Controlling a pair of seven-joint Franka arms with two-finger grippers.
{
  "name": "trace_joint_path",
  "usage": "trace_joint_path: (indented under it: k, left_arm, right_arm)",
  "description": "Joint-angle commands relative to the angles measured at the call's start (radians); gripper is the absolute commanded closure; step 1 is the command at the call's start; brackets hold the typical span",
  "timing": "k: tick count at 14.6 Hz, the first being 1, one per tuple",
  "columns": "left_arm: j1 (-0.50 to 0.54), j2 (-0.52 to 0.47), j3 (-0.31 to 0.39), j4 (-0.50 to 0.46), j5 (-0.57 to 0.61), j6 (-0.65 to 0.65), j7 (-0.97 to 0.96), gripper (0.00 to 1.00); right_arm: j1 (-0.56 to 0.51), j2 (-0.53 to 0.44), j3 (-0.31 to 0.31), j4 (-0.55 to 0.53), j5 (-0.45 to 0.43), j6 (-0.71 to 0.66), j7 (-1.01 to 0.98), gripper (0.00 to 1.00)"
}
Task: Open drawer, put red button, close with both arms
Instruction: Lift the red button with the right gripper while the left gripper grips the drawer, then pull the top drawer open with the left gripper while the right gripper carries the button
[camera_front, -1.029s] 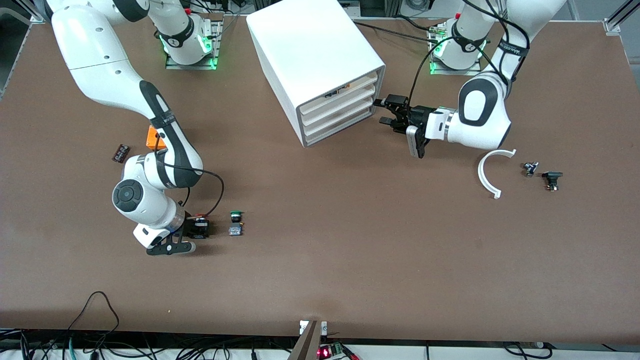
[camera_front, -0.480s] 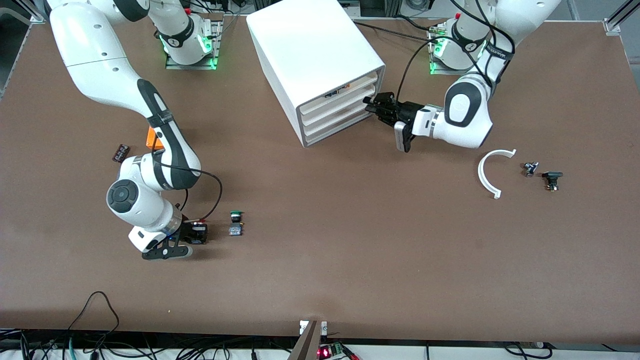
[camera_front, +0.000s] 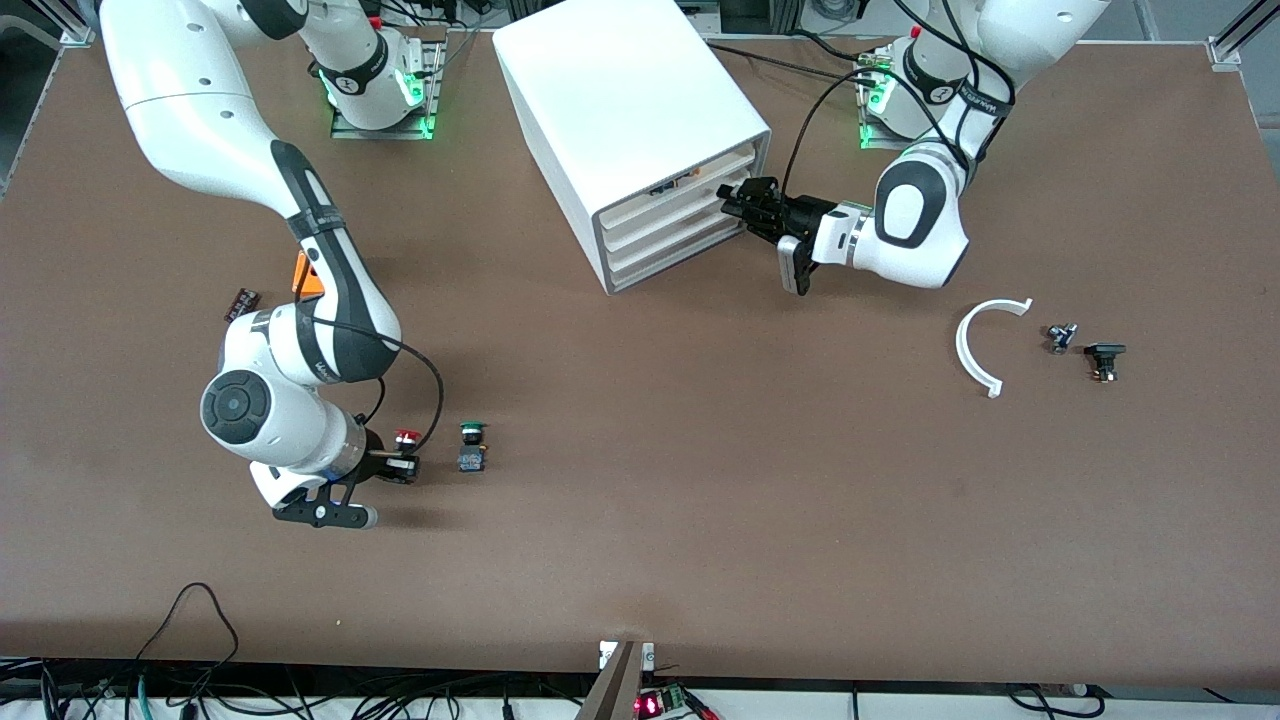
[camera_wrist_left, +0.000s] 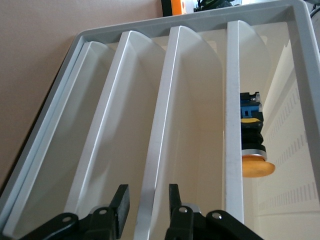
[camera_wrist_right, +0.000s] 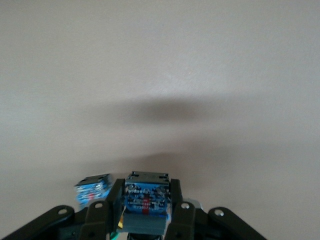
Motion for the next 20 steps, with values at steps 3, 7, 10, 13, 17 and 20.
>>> trace_joint_path:
  k: [3, 7, 10, 13, 17, 20]
  left_arm:
    - [-0.04, 0.001, -0.017, -0.031, -0.059, 0.063, 0.066, 0.76]
    - [-0.011, 0.009, -0.017, -0.031, -0.062, 0.055, 0.072, 1.0]
    - [0.019, 0.006, -0.016, -0.019, -0.059, 0.046, 0.064, 1.0]
    - [0.055, 0.008, -0.013, -0.005, -0.05, 0.04, 0.058, 1.0]
    - [0.108, 0.04, -0.008, 0.052, -0.003, 0.038, 0.057, 1.0]
    - [0.164, 0.102, -0.008, 0.142, 0.072, 0.038, 0.057, 1.0]
  right_arm:
    - [0.024, 0.004, 0.028, 0.116, 0.068, -0.151, 0.272, 1.0]
    - [0.056, -0.008, 0.057, 0.147, 0.082, -0.188, 0.446, 1.0]
    - [0.096, -0.036, 0.058, 0.147, 0.082, -0.197, 0.53, 1.0]
    - [0.124, -0.059, 0.058, 0.147, 0.082, -0.219, 0.579, 1.0]
    - [0.214, -0.1, 0.048, 0.149, 0.046, -0.263, 0.707, 1.0]
    - [0.299, -0.128, 0.046, 0.156, -0.039, -0.315, 0.831, 1.0]
